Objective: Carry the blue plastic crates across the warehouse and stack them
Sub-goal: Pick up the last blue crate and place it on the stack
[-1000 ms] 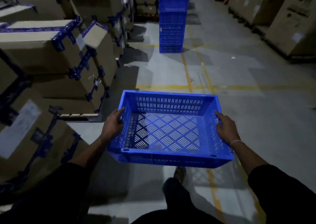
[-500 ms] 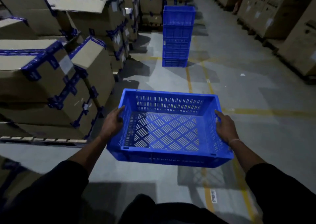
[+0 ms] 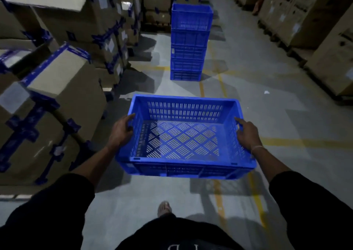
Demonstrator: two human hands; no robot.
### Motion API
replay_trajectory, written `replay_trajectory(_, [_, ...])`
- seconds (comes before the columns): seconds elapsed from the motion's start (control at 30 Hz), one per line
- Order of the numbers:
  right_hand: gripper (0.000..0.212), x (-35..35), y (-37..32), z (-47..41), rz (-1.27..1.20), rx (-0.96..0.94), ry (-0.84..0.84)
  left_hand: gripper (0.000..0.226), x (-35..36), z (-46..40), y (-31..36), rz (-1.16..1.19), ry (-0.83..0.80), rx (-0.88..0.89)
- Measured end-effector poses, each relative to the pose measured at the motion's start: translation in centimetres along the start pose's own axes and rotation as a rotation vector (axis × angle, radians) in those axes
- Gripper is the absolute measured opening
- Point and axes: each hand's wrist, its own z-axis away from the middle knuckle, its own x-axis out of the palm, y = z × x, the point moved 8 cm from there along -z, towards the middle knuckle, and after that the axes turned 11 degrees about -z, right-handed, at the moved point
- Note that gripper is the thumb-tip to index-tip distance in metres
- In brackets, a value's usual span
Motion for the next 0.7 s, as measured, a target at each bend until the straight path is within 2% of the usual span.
replay_trajectory(0.33, [0.053, 0.2, -2.2, -22.1, -0.023, 0.067, 0.025, 0.063, 1.8, -25.2, 2.6, -0.013, -0.076, 0.056])
replay_trajectory(0.7, [0.053, -1.0, -2.4, -52.8, -0.058, 0.009, 0.040, 0.056, 6.5, -53.4, 8.7, -0.073, 0.008, 0.031])
